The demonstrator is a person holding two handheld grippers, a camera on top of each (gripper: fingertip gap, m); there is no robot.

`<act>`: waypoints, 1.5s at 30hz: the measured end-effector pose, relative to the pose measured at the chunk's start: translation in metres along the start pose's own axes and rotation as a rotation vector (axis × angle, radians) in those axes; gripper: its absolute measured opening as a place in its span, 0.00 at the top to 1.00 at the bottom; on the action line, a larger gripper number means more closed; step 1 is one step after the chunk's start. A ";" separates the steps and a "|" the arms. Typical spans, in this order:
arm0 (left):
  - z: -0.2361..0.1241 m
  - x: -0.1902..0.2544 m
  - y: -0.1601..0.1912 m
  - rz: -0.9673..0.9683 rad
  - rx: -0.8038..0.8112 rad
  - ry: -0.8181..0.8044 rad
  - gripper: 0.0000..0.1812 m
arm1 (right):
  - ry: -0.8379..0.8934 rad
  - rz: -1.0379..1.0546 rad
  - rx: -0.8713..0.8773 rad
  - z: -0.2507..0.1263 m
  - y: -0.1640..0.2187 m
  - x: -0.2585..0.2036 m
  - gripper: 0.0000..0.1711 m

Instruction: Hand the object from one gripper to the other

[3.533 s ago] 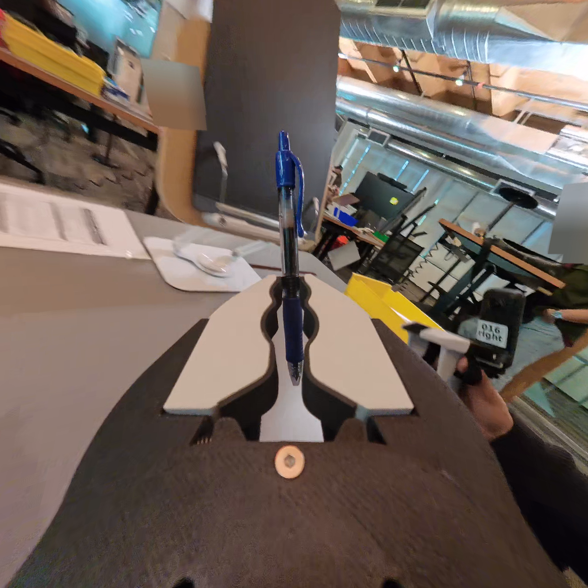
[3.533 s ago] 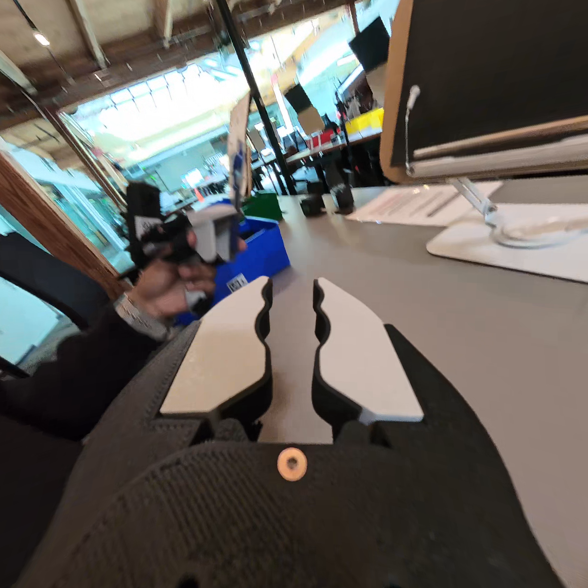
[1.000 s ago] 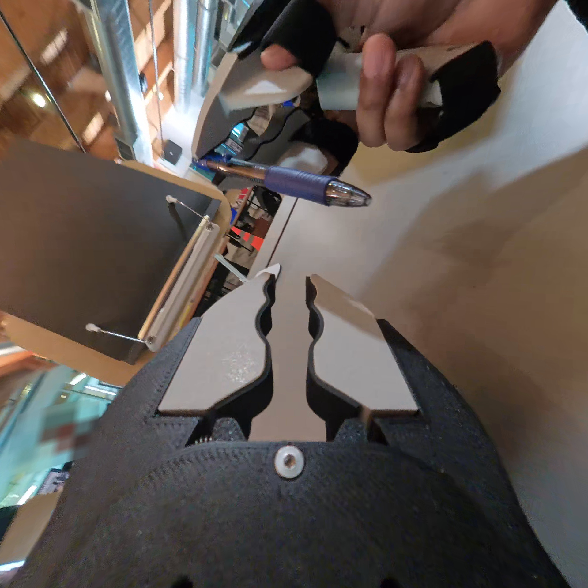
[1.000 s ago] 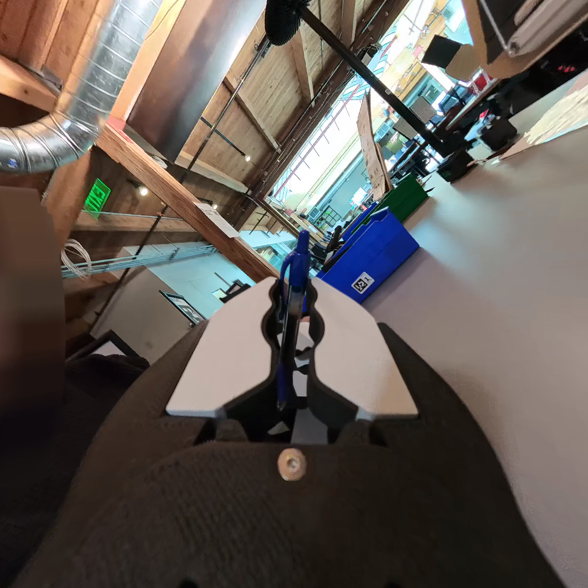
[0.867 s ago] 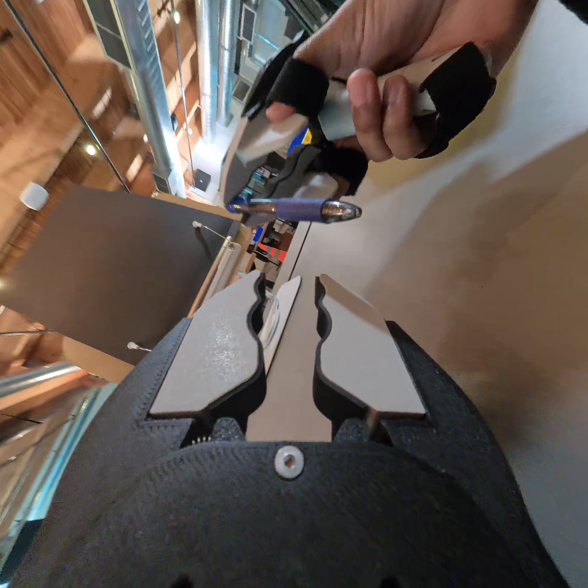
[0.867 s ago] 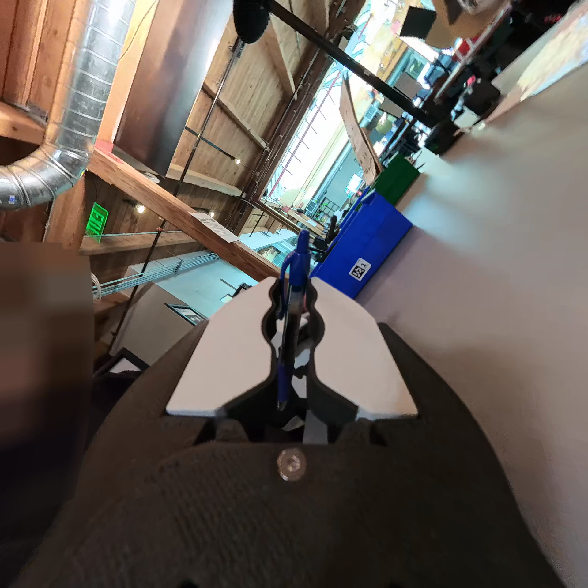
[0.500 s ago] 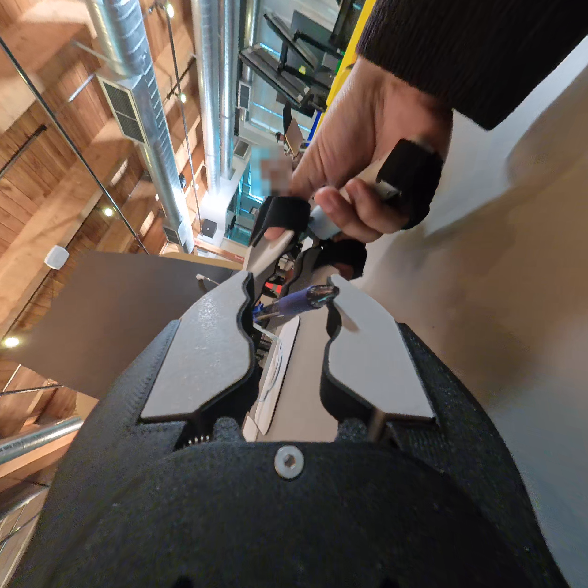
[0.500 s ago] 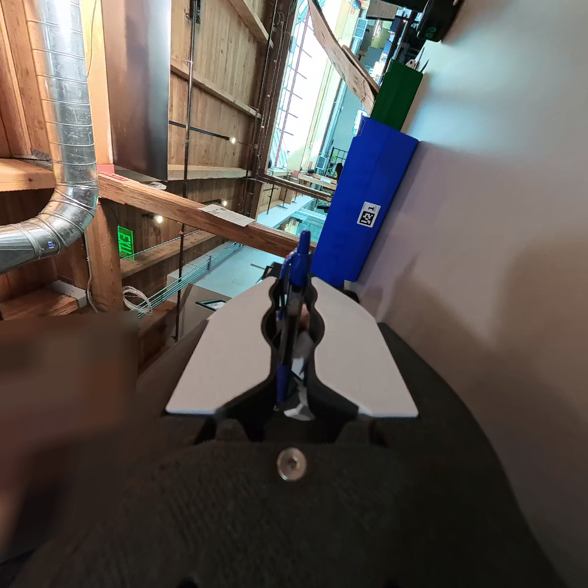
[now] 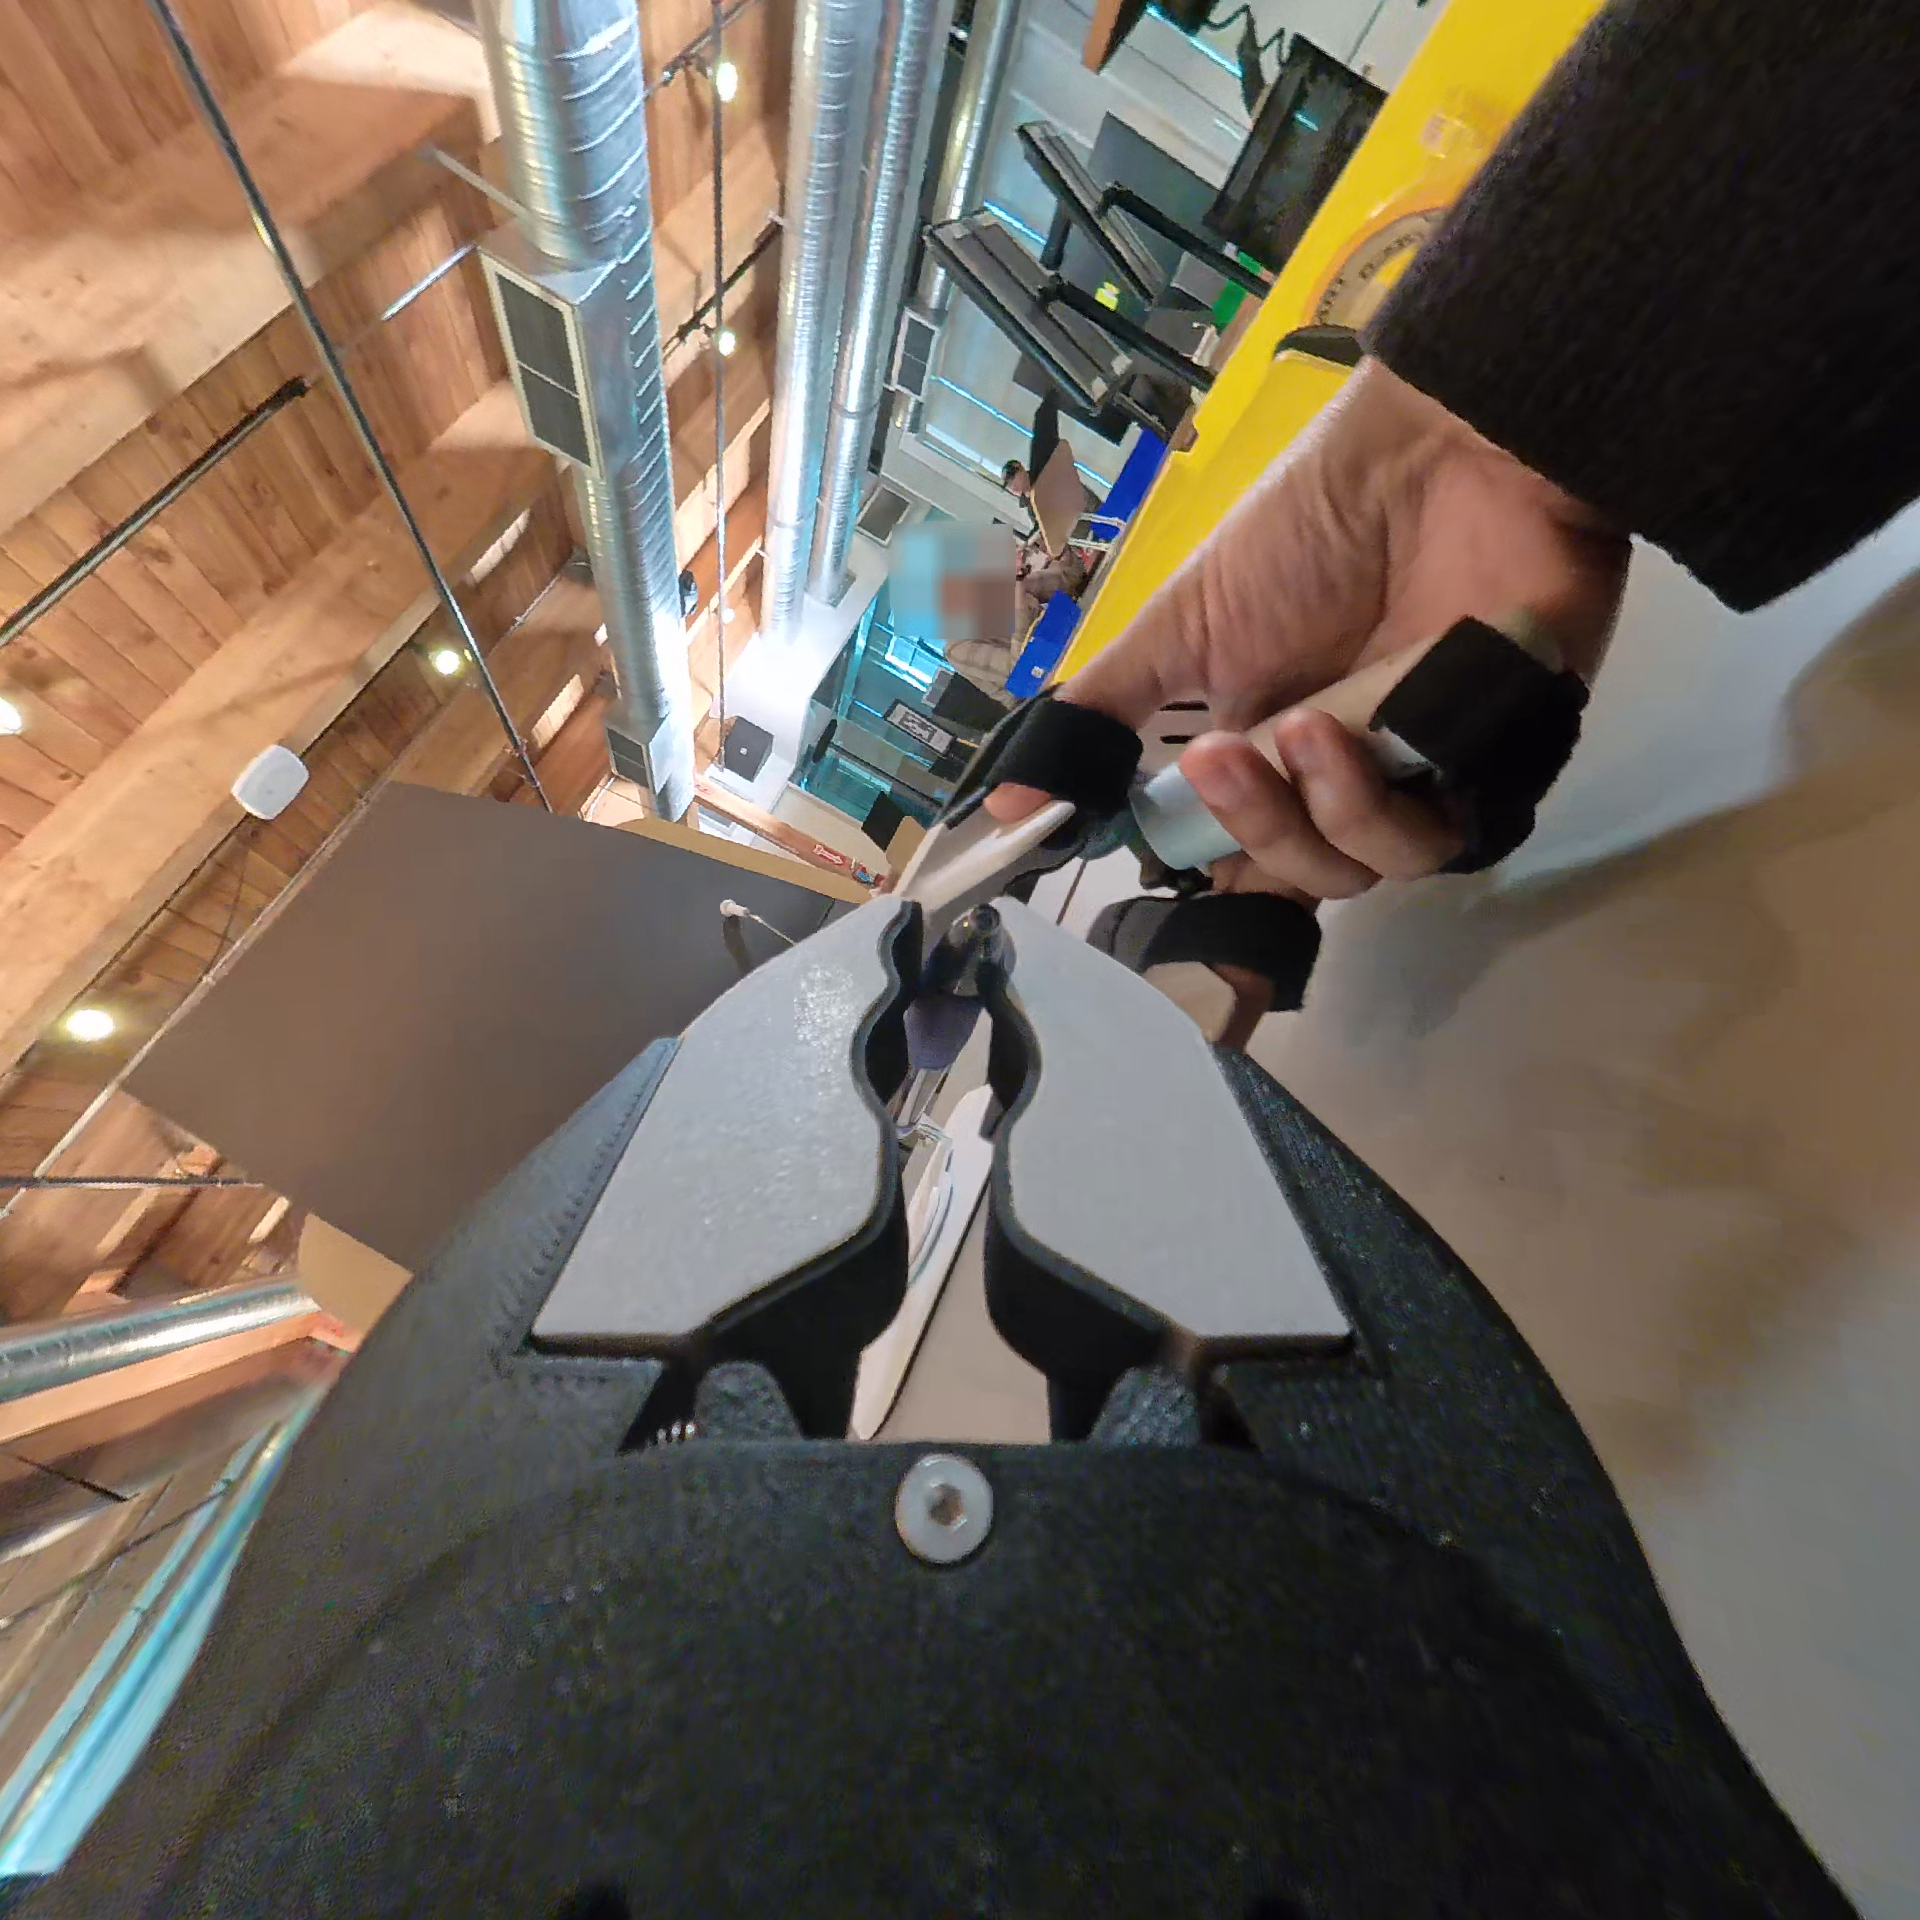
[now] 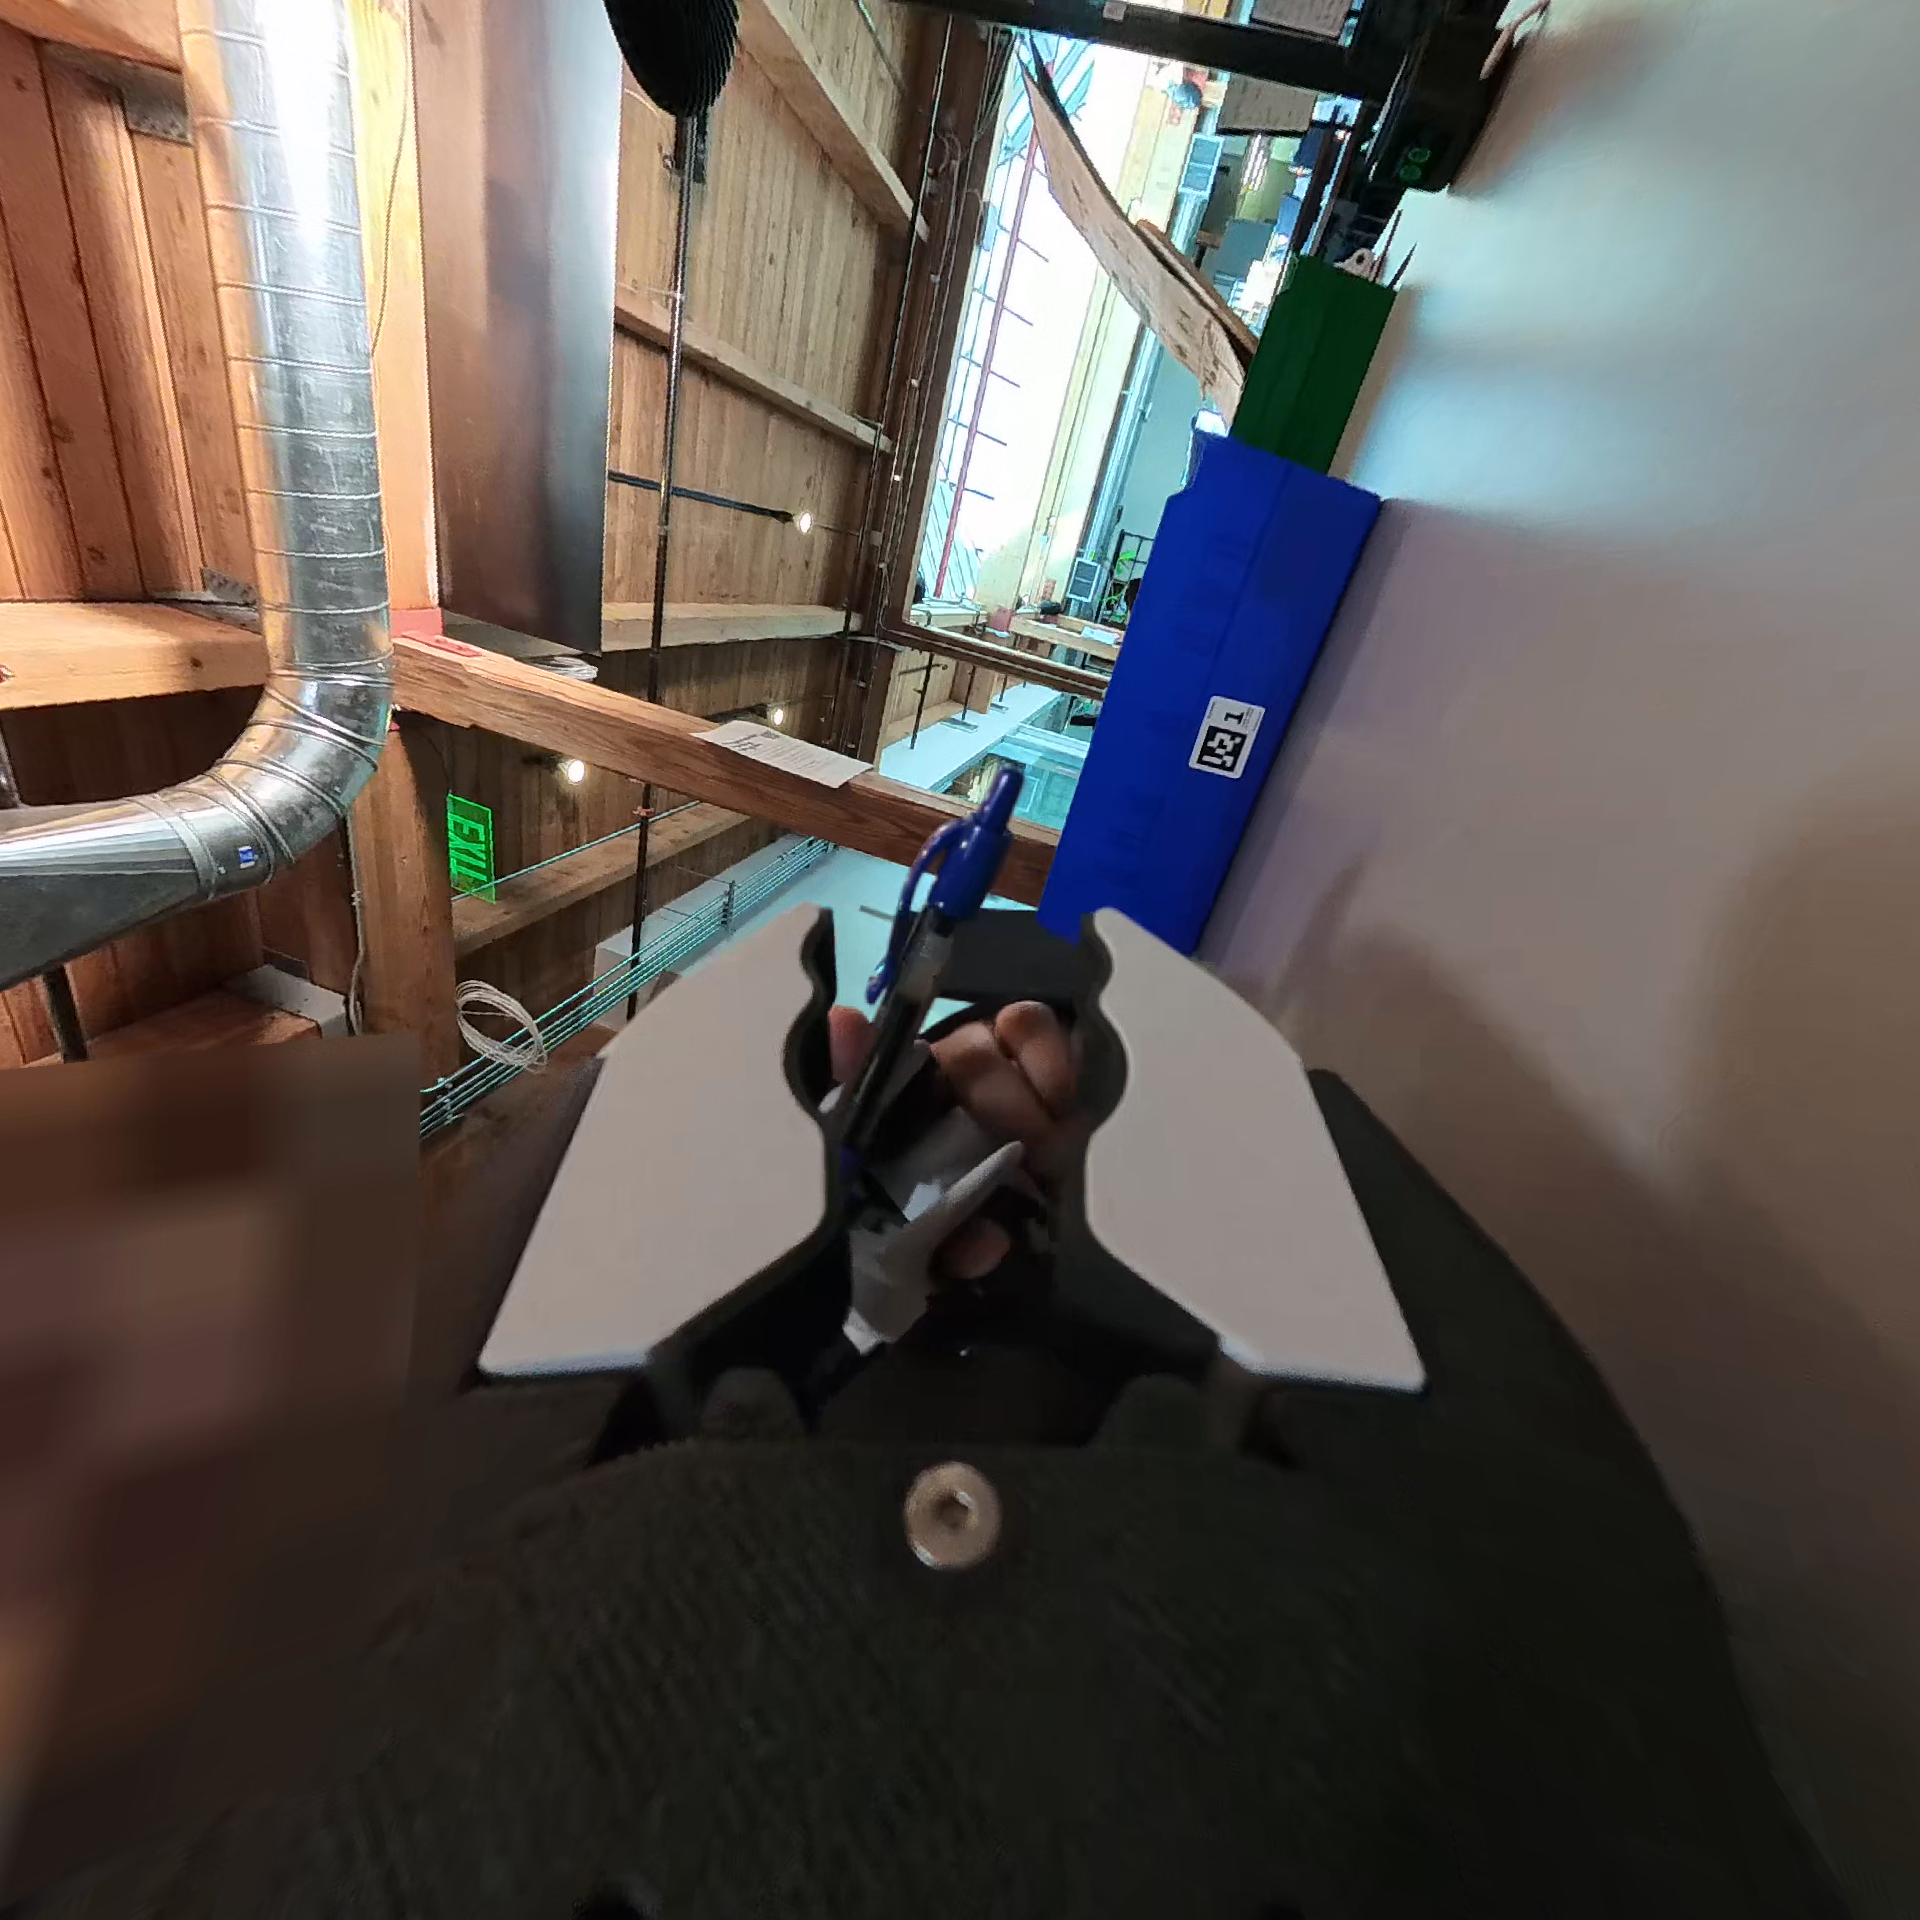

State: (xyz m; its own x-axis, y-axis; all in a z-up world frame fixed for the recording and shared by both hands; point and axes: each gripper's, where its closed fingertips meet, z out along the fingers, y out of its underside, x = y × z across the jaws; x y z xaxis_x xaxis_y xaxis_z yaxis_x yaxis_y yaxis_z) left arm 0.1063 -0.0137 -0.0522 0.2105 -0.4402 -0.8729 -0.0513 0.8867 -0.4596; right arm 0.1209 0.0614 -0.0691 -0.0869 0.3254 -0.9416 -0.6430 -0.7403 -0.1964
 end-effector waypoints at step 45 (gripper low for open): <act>-0.012 -0.029 0.072 -1.875 -0.060 0.505 0.95 | 0.388 -0.866 -0.436 0.030 0.059 0.028 0.94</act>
State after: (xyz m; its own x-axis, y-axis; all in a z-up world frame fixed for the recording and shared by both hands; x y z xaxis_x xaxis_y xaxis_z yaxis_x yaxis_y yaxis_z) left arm 0.0851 0.0612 -0.0623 -0.2259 -0.6759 0.7015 -0.1613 -0.6842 -0.7112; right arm 0.0575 0.0446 -0.0988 0.5725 0.6919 -0.4398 -0.0321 -0.5171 -0.8553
